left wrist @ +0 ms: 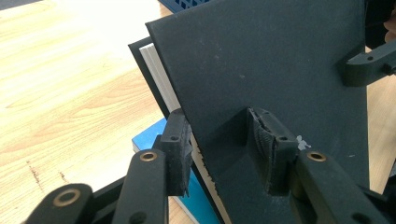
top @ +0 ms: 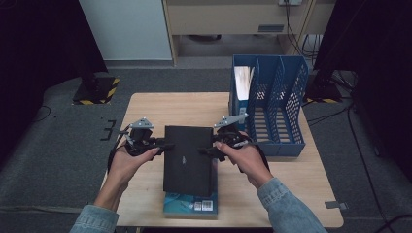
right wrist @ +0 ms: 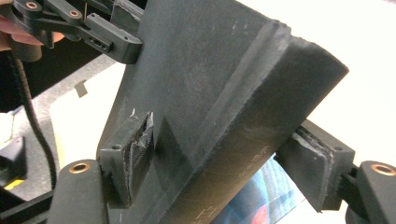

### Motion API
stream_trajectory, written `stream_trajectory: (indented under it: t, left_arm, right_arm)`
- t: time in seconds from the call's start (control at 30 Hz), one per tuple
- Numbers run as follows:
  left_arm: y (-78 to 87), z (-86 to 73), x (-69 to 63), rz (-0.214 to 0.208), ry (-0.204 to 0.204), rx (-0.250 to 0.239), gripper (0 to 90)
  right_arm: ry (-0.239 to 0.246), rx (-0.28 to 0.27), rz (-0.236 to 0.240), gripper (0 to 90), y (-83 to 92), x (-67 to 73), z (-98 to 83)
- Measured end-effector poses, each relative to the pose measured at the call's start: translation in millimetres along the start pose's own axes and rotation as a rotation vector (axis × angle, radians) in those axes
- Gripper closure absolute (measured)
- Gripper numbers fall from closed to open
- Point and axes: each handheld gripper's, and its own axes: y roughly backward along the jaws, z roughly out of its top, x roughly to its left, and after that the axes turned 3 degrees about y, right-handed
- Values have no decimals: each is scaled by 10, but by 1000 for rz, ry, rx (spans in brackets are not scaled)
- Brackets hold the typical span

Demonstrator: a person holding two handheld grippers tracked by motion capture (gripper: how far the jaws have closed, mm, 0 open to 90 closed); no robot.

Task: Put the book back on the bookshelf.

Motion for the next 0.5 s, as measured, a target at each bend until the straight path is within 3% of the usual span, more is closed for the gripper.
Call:
stream_trajectory:
  t: [0.2, 0.43, 0.5]
  left_arm:
    - [5, 25, -12, 4, 0, 10, 603]
    - [70, 50, -42, 12, -29, -13, 628]
    - [77, 50, -54, 2, -24, -13, 637]
  right_arm:
    - [9, -9, 0, 288, 25, 19, -11]
    - [23, -20, -25, 290, 44, 58, 43]
    - [20, -29, -14, 299, 58, 69, 50]
